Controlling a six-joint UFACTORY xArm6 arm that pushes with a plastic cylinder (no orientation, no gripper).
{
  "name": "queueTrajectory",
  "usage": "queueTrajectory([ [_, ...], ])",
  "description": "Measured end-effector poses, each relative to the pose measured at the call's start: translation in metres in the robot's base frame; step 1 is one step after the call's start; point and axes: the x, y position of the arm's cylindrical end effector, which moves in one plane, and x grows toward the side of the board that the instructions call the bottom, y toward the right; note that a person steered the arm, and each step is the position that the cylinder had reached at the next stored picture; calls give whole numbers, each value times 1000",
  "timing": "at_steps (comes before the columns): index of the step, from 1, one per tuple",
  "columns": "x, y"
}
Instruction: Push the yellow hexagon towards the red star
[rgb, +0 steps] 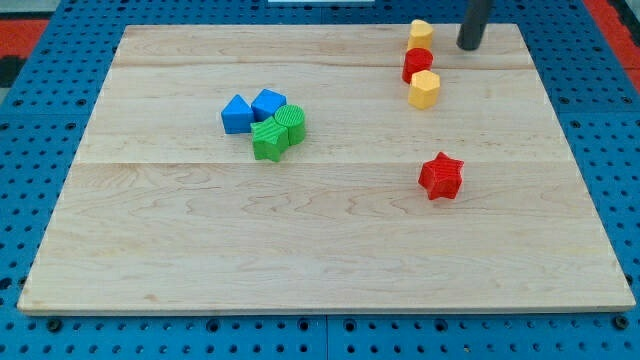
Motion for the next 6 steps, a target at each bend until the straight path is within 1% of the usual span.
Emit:
queueTrajectory([
  [1, -18, -17],
  [2, -15, -63],
  [3, -14, -94],
  [4, 0, -89],
  [6, 84, -67],
])
